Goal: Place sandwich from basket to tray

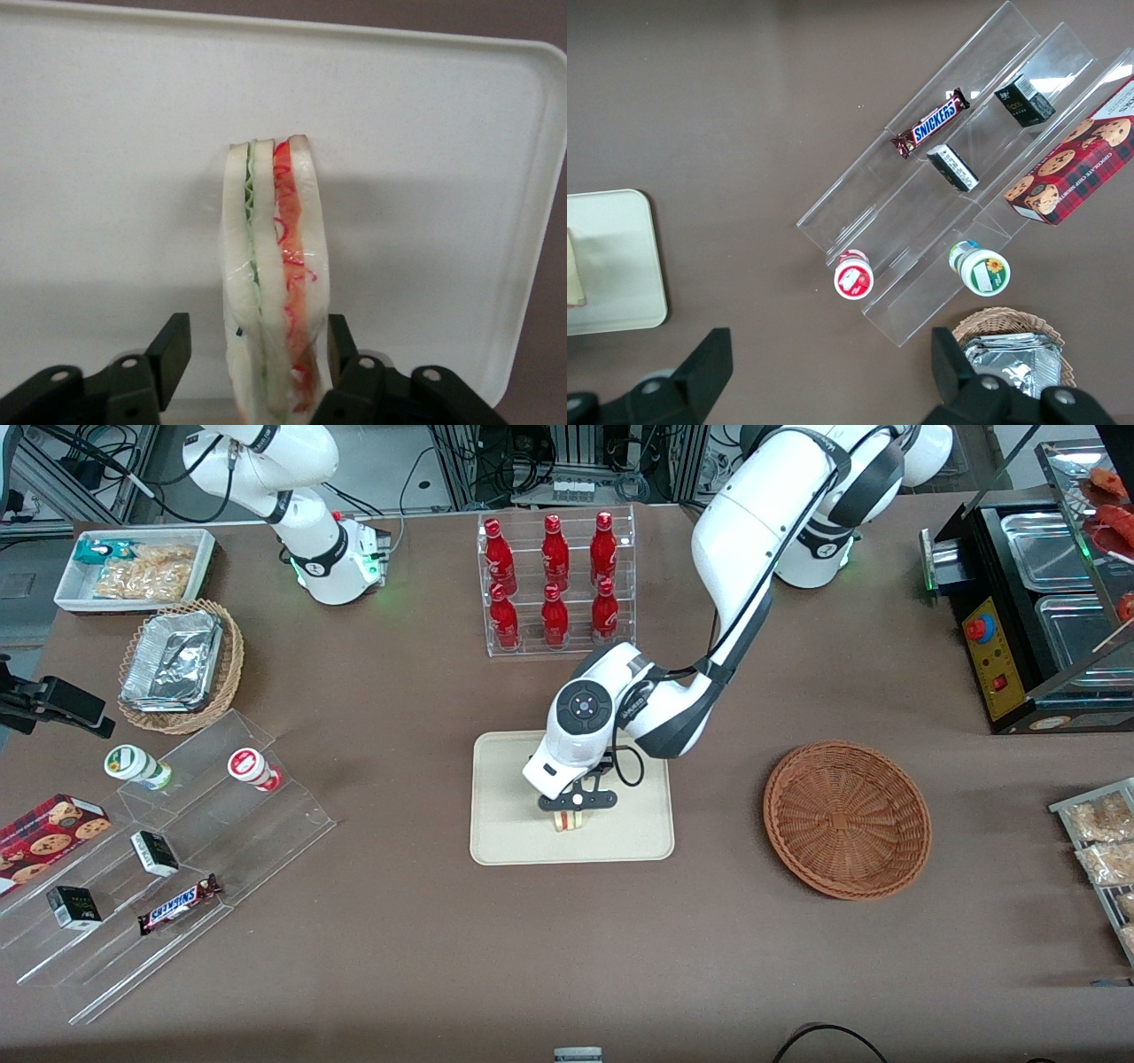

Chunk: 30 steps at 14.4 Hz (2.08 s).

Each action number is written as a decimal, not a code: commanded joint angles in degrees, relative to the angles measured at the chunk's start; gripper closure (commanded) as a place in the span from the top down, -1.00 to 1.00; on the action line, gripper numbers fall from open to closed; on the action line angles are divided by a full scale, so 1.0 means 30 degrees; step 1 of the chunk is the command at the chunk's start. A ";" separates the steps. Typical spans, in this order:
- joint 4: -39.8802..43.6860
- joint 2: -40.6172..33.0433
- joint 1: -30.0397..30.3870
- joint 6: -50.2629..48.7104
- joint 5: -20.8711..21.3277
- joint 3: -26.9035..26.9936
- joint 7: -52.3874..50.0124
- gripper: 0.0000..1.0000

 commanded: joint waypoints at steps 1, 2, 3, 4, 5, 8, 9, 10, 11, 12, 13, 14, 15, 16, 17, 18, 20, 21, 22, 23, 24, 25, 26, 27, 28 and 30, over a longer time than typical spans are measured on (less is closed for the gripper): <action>-0.0124 -0.1816 -0.0075 -0.2021 0.0323 0.0420 -0.0449 1.00; -0.0240 -0.2576 -0.0076 -0.2754 0.0295 0.0827 -0.0507 1.00; -0.0241 -0.3279 -0.0076 -0.3544 0.0324 0.1295 -0.0537 1.00; -0.0299 -0.3837 -0.0105 -0.4596 0.0324 0.1793 -0.0711 1.00; -0.0300 -0.4423 -0.0105 -0.6115 0.0150 0.2639 -0.1525 1.00; -0.0650 -0.6036 0.1381 -0.8792 0.0090 0.3087 -0.0835 1.00; -0.0883 -0.6417 0.2027 -0.9202 0.0061 0.3087 0.0011 1.00; -0.1089 -0.6827 0.2585 -0.9699 0.0031 0.3116 0.0542 1.00; -0.1294 -0.7179 0.3402 -1.0110 0.0031 0.3087 0.1127 1.00; -0.1499 -0.7502 0.4165 -1.0347 0.0031 0.3087 0.1800 1.00; -0.1791 -0.7824 0.4752 -1.0523 0.0002 0.3087 0.2590 1.00; -0.2142 -0.8204 0.5425 -1.0670 0.0031 0.3087 0.3439 1.00; -0.2581 -0.8643 0.5954 -1.0758 0.0002 0.3087 0.4230 1.00; -0.3020 -0.9083 0.6481 -1.0759 0.0002 0.3087 0.5051 1.00; -0.3634 -0.9609 0.7009 -1.0759 0.0002 0.3087 0.6074 1.00; -0.4133 -1.0136 0.7420 -1.0788 0.0002 0.3087 0.6983 1.00; -0.5042 -1.1220 0.8183 -1.0962 0.0002 0.3087 0.8451 1.00; -0.5249 -1.1545 0.8766 -1.1138 0.0002 0.3058 0.9153 1.00; -0.5512 -1.2070 0.9352 -1.1314 -0.0027 0.2884 0.9914 1.00; -0.5863 -1.2742 0.9880 -1.1345 -0.0028 0.2621 1.0821 1.00; -0.5953 -1.3097 1.0349 -1.1548 -0.0028 0.2299 1.1555 1.00; -0.5983 -1.3304 1.0818 -1.1637 0.0001 0.1977 1.2114 1.00; -0.5983 -1.3654 1.1403 -1.1725 0.0002 0.1568 1.2554 1.00; -0.5983 -1.3889 1.1815 -1.1784 0.0002 0.1302 1.3081 1.00; -0.5983 -1.4066 1.1935 -1.1755 0.0031 0.1126 1.3521 1.00; -0.5983 -1.4651 1.2227 -1.1784 0.0031 0.1095 1.3906 1.00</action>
